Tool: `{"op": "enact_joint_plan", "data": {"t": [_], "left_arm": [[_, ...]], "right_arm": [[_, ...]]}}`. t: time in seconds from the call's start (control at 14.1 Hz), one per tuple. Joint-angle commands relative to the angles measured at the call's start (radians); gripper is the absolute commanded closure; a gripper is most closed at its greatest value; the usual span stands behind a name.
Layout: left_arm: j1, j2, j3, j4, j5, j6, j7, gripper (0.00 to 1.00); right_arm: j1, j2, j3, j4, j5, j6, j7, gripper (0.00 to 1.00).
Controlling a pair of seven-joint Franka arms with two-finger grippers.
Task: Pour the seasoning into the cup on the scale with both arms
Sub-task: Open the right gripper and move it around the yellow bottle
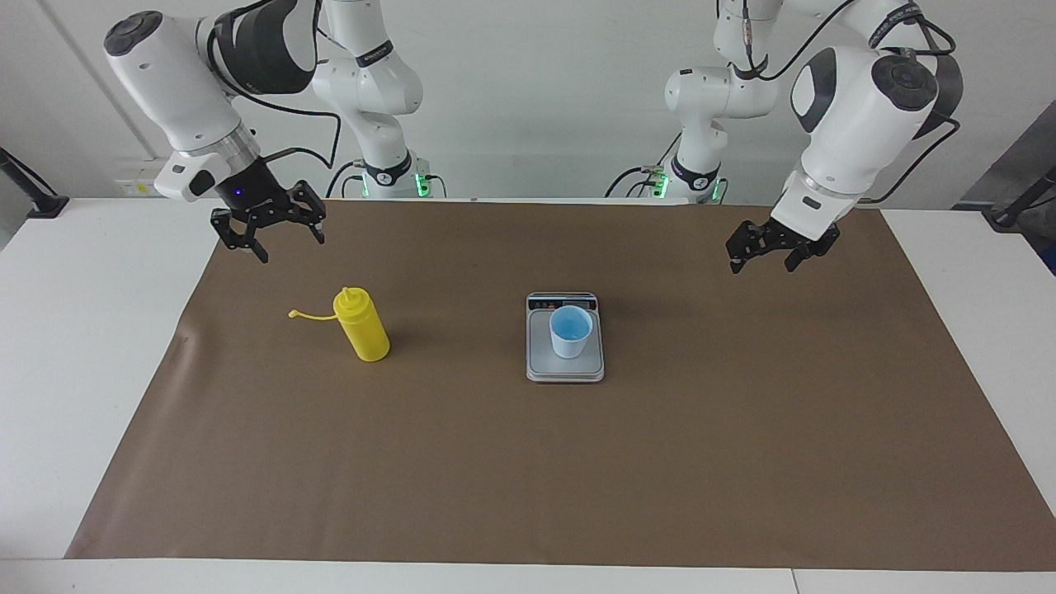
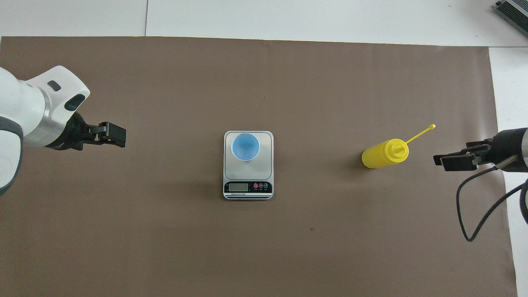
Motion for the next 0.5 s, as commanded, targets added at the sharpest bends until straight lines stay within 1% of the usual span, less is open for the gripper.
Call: {"op": "enact_joint_plan", "data": {"t": [0.0,0.21,0.35,0.43], "left_arm": [[0.009,-0.015,0.009,0.041,0.023,-0.075,0.069,0.0],[0.009,-0.015,0.023,0.099,0.061,-0.141,0.121,0.0],[0.01,-0.044,0.025,0.076,0.061,-0.146,0.16,0.0],[0.012,-0.047,0.026,0.067,0.061,-0.141,0.165,0.0]], "right_arm": [[-0.063,-0.035,0.004,-0.115,0.143,0.076,-0.236,0.0],[-0.097,-0.029,0.004,-0.177,0.259,0.118,-0.422,0.0],[-0.119,-0.016,0.004,-0.226,0.356,0.147,-0.568,0.0],[-0.134,0.0,0.004,-0.249,0.422,0.165,-0.687,0.0]]}}
